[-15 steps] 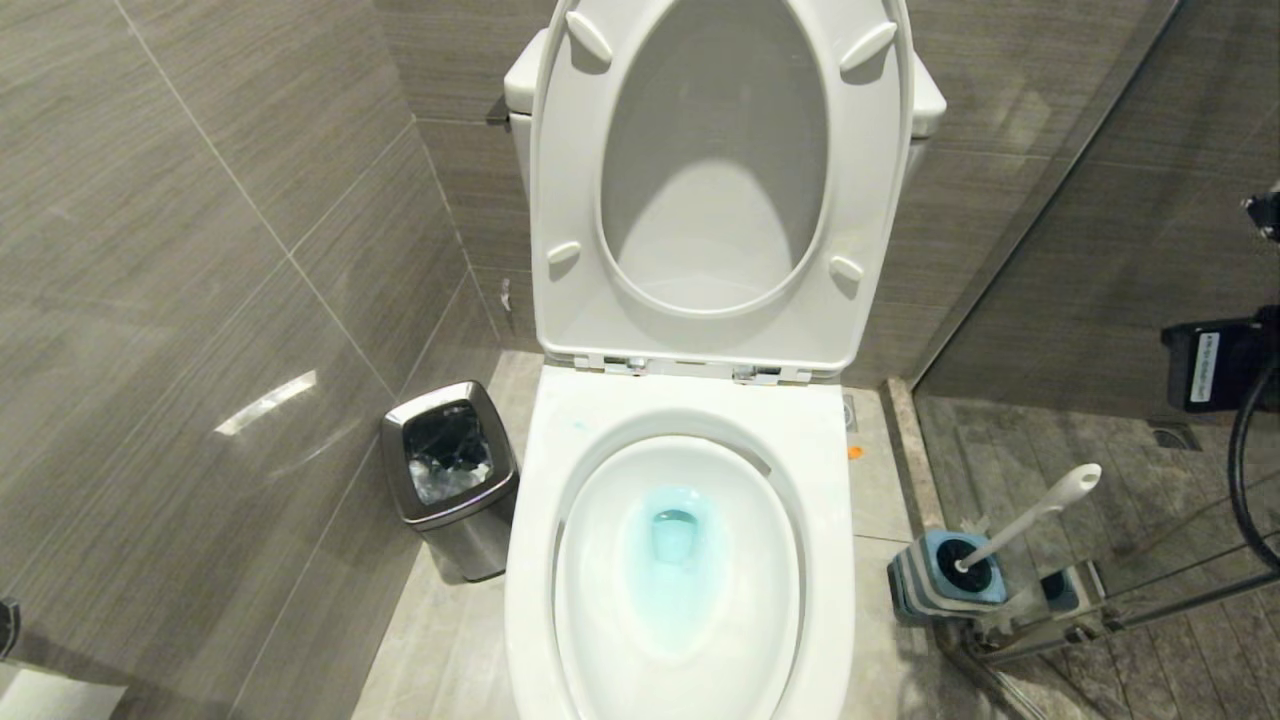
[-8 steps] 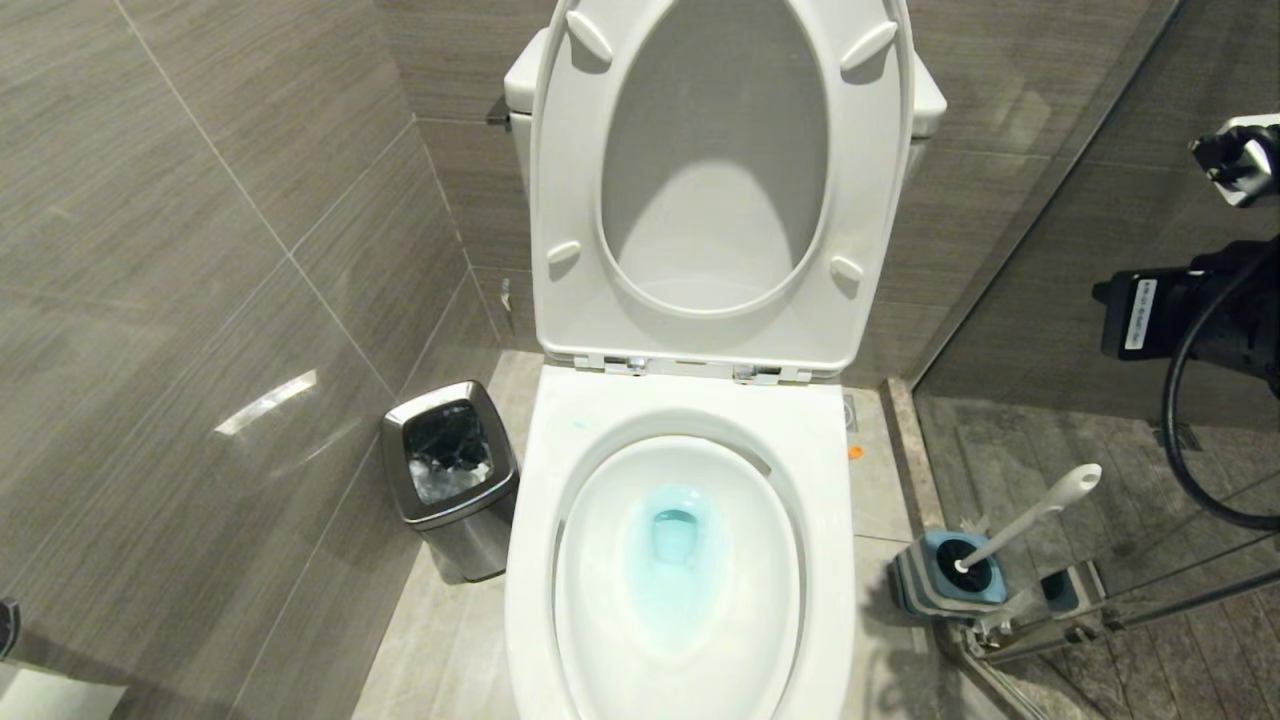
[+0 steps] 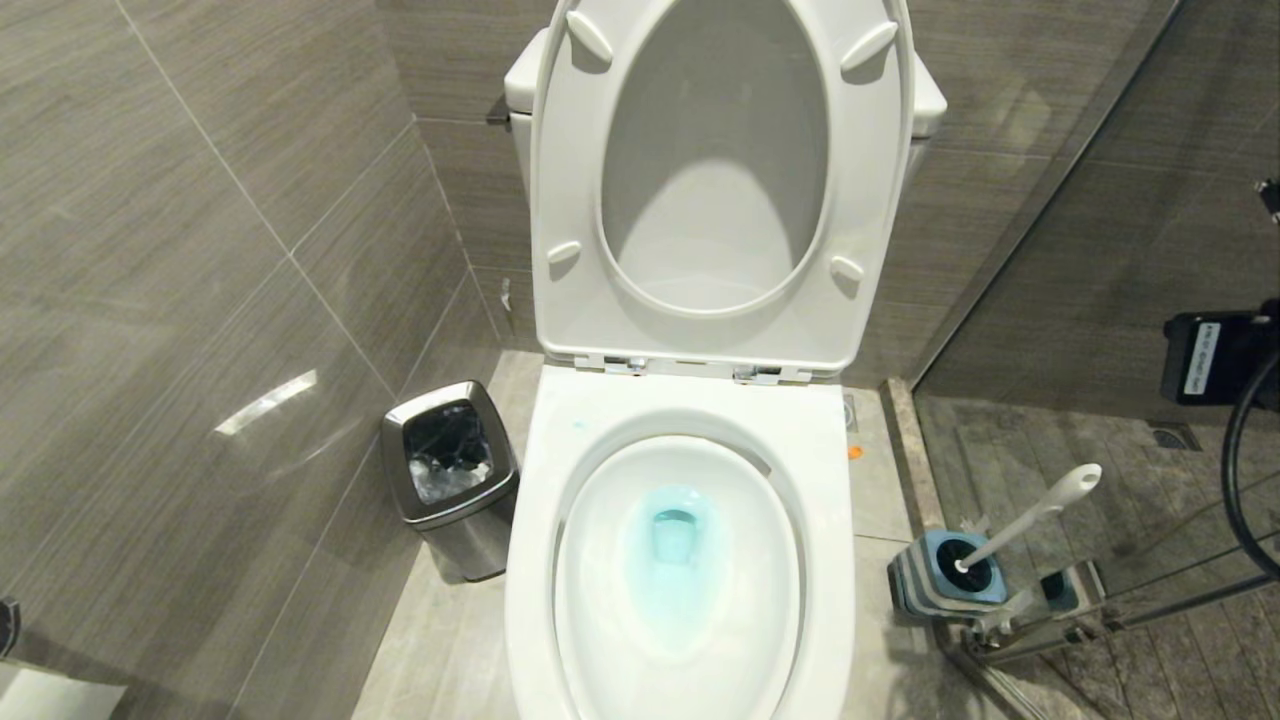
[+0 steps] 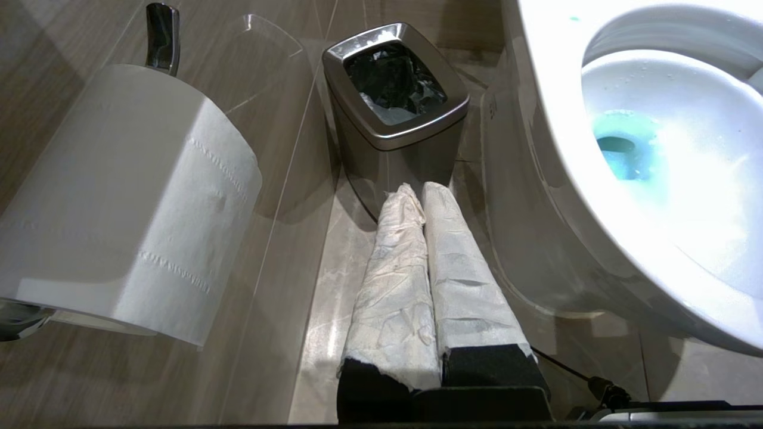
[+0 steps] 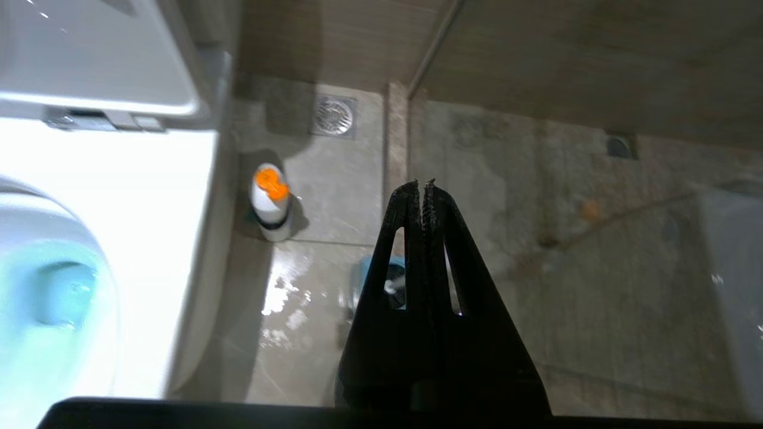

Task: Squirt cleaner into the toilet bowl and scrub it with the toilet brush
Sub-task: Flush the toilet

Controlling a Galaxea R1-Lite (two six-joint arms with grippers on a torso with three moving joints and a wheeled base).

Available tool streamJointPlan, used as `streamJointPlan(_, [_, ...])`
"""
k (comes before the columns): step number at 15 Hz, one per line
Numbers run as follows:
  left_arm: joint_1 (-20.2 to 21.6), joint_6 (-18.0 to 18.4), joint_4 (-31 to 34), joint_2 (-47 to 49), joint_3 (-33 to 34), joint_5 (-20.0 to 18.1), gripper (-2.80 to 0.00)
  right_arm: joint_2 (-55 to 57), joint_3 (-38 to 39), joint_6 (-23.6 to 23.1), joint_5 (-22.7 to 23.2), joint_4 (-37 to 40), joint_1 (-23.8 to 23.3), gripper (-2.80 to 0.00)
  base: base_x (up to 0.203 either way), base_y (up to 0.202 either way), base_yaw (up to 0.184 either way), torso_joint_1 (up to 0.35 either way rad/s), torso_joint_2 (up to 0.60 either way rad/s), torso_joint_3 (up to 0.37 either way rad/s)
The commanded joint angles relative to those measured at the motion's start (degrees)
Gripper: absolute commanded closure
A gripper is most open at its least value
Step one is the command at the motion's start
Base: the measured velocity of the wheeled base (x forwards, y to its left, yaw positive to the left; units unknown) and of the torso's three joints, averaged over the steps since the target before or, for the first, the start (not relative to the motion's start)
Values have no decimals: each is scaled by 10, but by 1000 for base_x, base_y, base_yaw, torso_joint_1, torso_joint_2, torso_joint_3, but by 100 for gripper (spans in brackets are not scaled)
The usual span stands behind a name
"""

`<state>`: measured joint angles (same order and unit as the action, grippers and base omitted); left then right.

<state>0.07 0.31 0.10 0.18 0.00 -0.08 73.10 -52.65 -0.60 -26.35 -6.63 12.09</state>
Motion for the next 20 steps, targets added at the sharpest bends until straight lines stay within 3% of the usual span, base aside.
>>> streamJointPlan(1, [1,0,0,0,1,0,0,-65,57,2,-10,-8,-1,0,0,0,0,0,0,0])
streamJointPlan(5, [1,0,0,0,0,0,0,-157,139,-3,21,-19,-42,0,0,0,0,0,0,0])
streamJointPlan(11, [0,0,0,0,0,0,0,-369,350,-48,174,-24,-108,0,0,0,0,0,0,0])
streamJointPlan(16, [1,0,0,0,0,0,0,-514,451,-56,228,-27,-149,0,0,0,0,0,0,0])
streamJointPlan(20, [0,0,0,0,0,0,0,-572,515,-62,262,-71,-153,0,0,0,0,0,0,0])
